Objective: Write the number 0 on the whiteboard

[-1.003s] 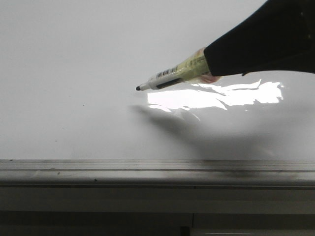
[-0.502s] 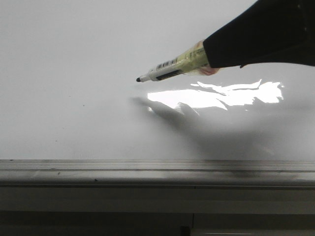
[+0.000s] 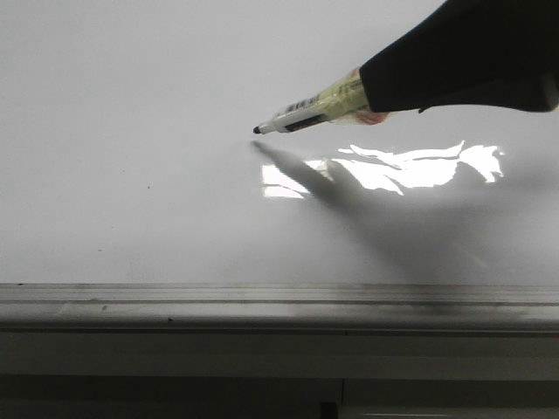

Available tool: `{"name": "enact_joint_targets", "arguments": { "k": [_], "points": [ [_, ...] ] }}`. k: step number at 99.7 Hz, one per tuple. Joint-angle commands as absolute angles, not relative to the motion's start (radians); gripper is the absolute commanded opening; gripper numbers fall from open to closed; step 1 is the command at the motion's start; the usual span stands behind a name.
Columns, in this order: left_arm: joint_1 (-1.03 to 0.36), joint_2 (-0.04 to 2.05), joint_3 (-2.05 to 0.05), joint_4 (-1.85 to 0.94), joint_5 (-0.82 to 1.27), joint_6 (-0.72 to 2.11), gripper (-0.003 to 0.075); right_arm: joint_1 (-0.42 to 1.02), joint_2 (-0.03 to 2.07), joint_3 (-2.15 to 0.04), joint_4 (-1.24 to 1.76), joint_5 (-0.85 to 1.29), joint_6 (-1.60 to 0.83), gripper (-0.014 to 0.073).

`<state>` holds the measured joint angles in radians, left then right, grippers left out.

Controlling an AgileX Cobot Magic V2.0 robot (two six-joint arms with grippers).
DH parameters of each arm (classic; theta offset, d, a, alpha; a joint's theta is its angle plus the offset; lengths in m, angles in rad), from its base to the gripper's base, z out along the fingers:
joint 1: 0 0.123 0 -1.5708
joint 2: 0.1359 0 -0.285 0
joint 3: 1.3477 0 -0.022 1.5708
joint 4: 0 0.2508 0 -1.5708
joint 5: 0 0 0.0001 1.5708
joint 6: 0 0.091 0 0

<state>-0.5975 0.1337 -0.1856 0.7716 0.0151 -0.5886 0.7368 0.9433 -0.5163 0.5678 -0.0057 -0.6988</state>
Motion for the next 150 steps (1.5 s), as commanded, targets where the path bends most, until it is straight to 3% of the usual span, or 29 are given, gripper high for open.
{"name": "enact_joint_targets", "arguments": {
  "k": [1, 39, 69, 99, 131, 150],
  "points": [
    [-0.595, 0.144, -0.214, 0.769, -0.049, -0.599, -0.002, 0.706, 0.938, -0.548, 0.569, -0.101, -0.701, -0.0068],
    [-0.595, 0.144, -0.214, 0.769, -0.051, -0.599, -0.002, 0.543, 0.922, -0.548, 0.569, -0.224, -0.701, -0.0069],
    [-0.595, 0.144, -0.214, 0.769, -0.095, -0.599, -0.002, 0.382, 0.817, -0.54, 0.569, 0.113, -0.701, -0.0069],
    [-0.595, 0.144, -0.214, 0.769, -0.095, -0.599, -0.002, 0.377, 0.809, -0.486, 0.609, 0.317, -0.701, -0.0068],
    [-0.595, 0.144, -0.214, 0.769, -0.095, -0.599, -0.002, 0.395, 0.89, -0.489, 0.642, 0.294, -0.701, -0.0069],
    [-0.595, 0.144, -0.214, 0.771, -0.095, -0.599, -0.002, 0.518, 0.937, -0.494, 0.642, 0.208, -0.701, -0.0069]
  ]
}}
